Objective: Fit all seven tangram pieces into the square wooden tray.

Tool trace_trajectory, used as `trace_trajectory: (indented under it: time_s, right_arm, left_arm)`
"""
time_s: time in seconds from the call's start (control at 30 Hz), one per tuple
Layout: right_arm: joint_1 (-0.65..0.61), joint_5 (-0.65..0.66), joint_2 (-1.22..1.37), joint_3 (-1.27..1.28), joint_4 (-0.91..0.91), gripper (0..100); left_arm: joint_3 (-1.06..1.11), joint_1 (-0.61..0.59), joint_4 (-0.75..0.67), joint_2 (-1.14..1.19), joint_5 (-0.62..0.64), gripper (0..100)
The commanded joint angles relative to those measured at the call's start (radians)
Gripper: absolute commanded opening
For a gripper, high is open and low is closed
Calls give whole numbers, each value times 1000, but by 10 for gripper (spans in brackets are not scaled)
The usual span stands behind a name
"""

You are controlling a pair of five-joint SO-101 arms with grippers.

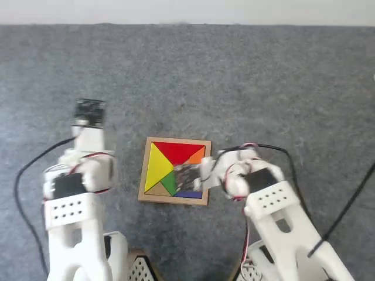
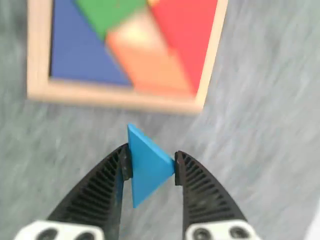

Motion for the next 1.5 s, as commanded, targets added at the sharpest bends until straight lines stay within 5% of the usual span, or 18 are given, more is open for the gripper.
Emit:
trace_trajectory:
  time_s: [0.0,0.13,0.53,0.83,1.47]
  right_arm:
    - [-125,5,33,-44,-39,9]
    - [-196,15,191,-161,59,9]
    - [-236,354,771,-703,367,10]
    - [-177,388,992,-999,447,10]
    - [-174,333,1010,-1025,456,183]
  left_arm:
    - [-45,-121,0,11,-44,20]
    - [27,-167,-63,12,-92,20]
    - [202,-242,-262,12,-150,19]
    - [219,-241,-282,12,-163,19]
    - [231,-209,-287,12,-163,19]
